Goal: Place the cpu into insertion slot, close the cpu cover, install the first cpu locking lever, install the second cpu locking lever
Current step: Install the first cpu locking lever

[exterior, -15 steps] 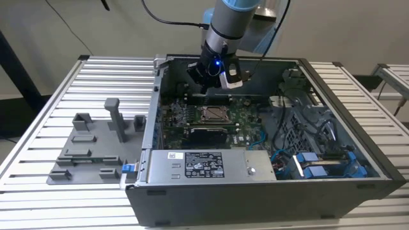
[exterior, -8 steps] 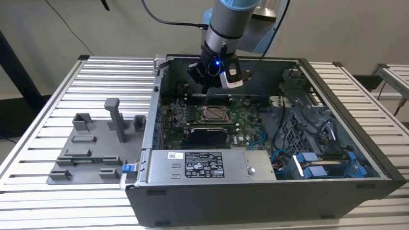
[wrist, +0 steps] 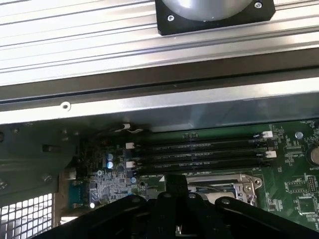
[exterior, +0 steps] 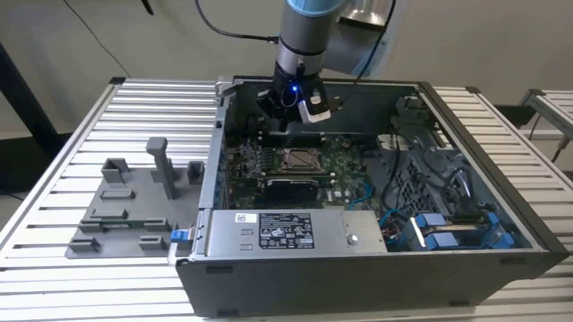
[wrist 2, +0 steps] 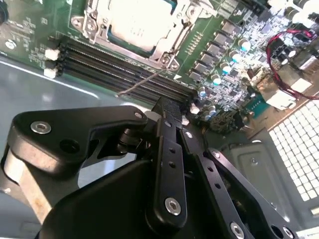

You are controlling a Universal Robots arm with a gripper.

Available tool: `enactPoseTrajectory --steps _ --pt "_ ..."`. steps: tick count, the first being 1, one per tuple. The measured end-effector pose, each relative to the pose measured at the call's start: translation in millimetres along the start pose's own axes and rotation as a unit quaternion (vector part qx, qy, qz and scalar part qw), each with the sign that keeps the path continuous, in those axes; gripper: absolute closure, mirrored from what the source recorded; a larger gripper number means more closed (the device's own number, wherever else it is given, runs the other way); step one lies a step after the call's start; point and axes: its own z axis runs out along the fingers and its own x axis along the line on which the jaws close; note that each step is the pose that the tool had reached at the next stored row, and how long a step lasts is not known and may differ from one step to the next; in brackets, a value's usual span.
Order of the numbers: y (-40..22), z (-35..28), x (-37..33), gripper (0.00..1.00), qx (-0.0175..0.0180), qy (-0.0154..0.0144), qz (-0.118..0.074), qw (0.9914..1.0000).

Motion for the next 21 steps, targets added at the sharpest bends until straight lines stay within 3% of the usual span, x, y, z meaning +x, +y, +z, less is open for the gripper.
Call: enactPoseTrajectory --steps 3,6,8,9,12,15,18,21 --pt "-2.1 3.1 12.6 0.89 -0.0007 -0.0097 -0.002 0.99995" --pt "-4.1 5.2 22.3 0.89 -0.0025 -0.0271 -0.007 0.99960" --pt "-7.7 5.5 25.3 0.89 -0.0035 -0.0361 -0.010 0.99930" --pt "-10.2 5.2 25.5 0.89 -0.0039 -0.0386 -0.011 0.99919" --pt "-16.6 4.5 25.4 0.89 -0.0053 -0.0429 -0.015 0.99895" --pt "-17.7 6.1 25.1 0.89 -0.0055 -0.0456 -0.024 0.99865" --pt "-18.2 7.1 25.0 0.89 -0.0060 -0.0503 -0.039 0.99796" --pt "-18.3 7.2 24.9 0.89 -0.0061 -0.0501 -0.040 0.99792"
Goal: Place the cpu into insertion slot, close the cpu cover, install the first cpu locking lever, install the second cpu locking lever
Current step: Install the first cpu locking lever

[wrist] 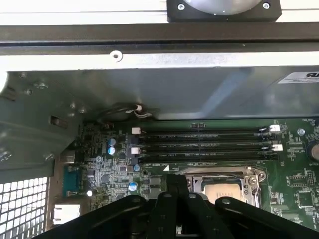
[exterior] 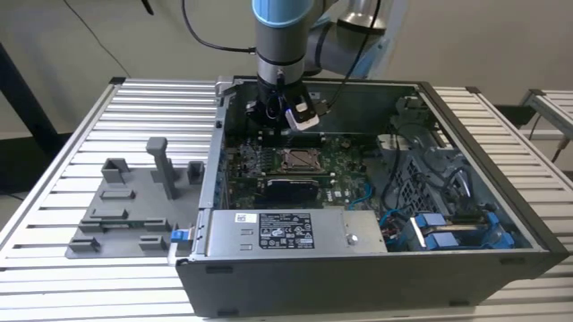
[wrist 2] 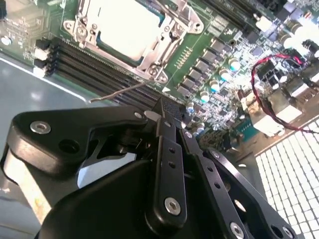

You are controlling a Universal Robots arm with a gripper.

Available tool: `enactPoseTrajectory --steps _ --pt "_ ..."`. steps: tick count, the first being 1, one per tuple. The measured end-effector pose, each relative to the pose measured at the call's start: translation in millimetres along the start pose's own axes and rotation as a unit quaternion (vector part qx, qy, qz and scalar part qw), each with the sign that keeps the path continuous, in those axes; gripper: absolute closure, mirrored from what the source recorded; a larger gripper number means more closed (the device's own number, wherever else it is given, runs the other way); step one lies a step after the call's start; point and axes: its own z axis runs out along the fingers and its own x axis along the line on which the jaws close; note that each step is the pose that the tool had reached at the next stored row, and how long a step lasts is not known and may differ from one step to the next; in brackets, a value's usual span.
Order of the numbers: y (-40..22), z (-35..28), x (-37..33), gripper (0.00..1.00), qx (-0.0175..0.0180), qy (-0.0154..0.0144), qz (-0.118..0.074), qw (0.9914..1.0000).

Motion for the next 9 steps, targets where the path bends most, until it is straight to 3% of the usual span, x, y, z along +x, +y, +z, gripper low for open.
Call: enactPoseTrajectory --steps 1,3,7,9 --pt "-0.1 0.2 0.1 0.89 -0.0006 -0.0008 0.000 1.00000" --pt "-0.2 0.8 0.1 0.89 -0.0064 -0.0074 -0.002 0.99995" --pt "-1.6 2.6 0.0 0.89 -0.0139 -0.0201 -0.005 0.99969" --pt "-2.5 4.7 0.1 0.89 -0.0169 -0.0229 -0.006 0.99958"
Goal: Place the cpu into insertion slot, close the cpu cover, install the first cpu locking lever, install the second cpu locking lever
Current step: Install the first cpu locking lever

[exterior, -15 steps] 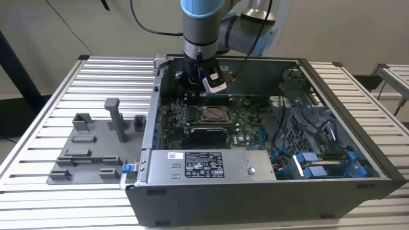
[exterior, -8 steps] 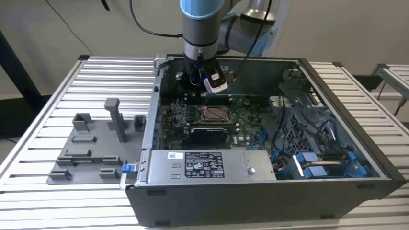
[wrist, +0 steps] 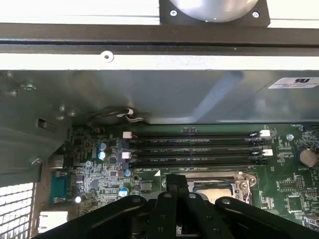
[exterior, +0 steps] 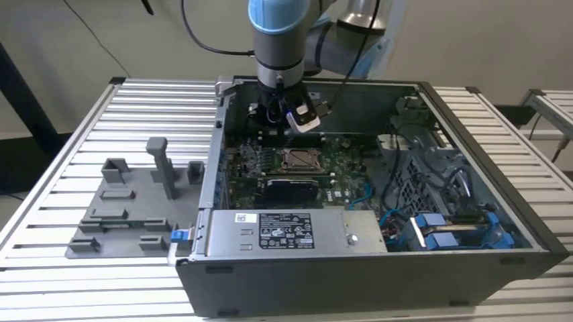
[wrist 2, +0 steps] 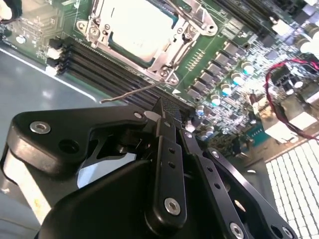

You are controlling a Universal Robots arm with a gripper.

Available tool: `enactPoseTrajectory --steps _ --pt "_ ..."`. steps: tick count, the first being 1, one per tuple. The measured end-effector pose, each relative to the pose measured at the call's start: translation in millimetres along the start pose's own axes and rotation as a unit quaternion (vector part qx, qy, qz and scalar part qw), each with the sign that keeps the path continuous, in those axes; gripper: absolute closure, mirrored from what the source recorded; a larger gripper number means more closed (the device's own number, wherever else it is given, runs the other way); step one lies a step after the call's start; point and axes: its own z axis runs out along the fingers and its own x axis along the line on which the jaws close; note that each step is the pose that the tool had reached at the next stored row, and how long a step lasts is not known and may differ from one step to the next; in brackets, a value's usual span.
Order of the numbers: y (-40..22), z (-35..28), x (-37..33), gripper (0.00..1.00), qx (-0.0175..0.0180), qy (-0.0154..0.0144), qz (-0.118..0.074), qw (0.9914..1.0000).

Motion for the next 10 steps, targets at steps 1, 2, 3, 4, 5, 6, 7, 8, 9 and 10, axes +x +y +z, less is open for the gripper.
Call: enactPoseTrajectory --steps 1,2,3,4,5,6,7,8,9,10 --pt "-0.4 1.2 0.1 0.89 -0.0014 -0.0009 0.000 1.00000" --pt "-0.7 2.1 0.1 0.89 -0.0022 -0.0017 0.000 1.00000" --pt "-1.1 3.3 0.2 0.89 -0.0027 -0.0024 -0.001 0.99999" --pt "-1.5 4.7 0.2 0.89 -0.0028 -0.0030 -0.001 0.99999" --pt "-1.8 6.0 0.1 0.89 -0.0029 -0.0036 -0.001 0.99999" --pt "-2.3 7.4 0.1 0.89 -0.0029 -0.0042 -0.001 0.99999" --pt "-2.7 8.8 0.0 0.89 -0.0029 -0.0047 -0.001 0.99998" --pt "-3.1 10.1 -0.3 0.89 -0.0030 -0.0053 -0.001 0.99998" --pt "-3.3 11.0 -0.8 0.89 -0.0032 -0.0059 -0.002 0.99998" --pt "-3.4 11.7 -1.6 0.89 -0.0036 -0.0068 -0.002 0.99997"
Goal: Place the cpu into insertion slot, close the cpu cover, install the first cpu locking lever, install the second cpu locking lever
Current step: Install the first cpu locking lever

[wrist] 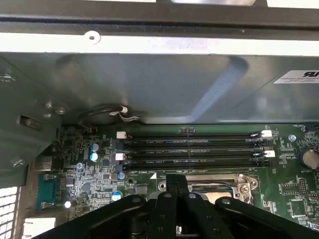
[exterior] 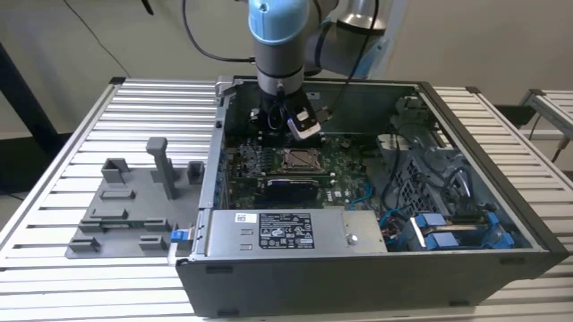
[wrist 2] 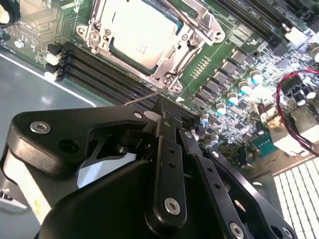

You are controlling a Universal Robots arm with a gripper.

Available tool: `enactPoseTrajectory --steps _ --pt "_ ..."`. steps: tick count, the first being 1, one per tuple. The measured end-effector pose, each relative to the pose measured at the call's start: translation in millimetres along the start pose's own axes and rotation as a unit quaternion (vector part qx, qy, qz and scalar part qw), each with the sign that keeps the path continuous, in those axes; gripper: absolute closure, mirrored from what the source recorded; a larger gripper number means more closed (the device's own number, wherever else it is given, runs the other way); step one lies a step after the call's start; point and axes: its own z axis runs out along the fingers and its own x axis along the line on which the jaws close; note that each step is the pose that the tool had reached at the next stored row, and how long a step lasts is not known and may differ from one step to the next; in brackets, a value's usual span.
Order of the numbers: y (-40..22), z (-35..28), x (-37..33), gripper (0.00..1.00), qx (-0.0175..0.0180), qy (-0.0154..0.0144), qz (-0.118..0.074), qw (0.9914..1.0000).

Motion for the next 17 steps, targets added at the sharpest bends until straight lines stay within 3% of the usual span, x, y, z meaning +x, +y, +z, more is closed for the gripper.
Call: enactPoseTrajectory --steps 7,11,17 --pt "2.4 5.6 -2.3 0.89 -0.0017 -0.0053 -0.002 0.99998" --pt "7.3 8.9 -1.8 0.89 -0.0018 -0.0063 -0.002 0.99998" --pt "7.4 10.6 -1.6 0.89 -0.0019 -0.0065 -0.002 0.99998"
